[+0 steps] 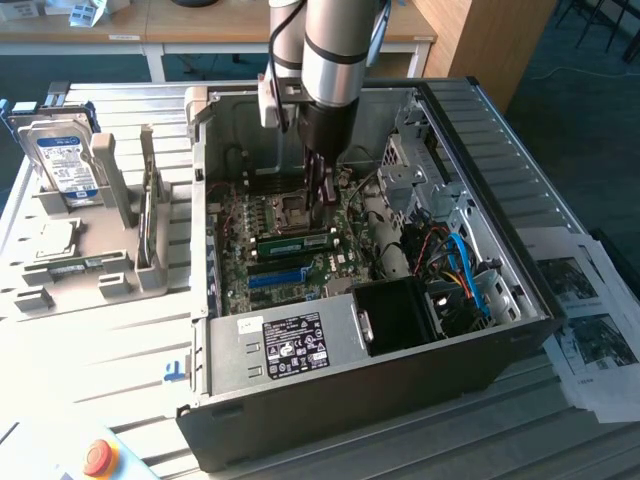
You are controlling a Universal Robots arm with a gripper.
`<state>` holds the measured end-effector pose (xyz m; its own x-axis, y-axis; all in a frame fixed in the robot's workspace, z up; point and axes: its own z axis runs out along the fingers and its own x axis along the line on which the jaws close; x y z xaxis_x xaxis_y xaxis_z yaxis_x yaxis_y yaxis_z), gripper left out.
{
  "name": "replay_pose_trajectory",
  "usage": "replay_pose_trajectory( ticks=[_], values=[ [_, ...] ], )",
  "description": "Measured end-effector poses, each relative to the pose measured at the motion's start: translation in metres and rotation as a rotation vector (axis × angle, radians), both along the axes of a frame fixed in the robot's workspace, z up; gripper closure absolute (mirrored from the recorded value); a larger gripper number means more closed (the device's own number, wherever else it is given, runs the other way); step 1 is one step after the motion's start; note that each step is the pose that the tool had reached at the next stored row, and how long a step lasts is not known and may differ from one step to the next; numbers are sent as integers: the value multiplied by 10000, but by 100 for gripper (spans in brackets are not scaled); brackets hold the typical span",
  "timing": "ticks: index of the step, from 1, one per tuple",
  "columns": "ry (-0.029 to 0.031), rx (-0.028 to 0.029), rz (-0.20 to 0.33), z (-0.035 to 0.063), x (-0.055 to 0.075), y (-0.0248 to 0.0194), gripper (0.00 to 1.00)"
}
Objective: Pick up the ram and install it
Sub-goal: 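Insert the ram into the slot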
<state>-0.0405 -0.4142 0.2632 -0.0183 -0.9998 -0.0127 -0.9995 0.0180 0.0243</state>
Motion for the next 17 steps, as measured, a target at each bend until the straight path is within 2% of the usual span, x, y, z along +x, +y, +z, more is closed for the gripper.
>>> replay_pose_trajectory(
  ticks=[17],
  values=[
    [0,0,1,173,0,4,63]
  ],
)
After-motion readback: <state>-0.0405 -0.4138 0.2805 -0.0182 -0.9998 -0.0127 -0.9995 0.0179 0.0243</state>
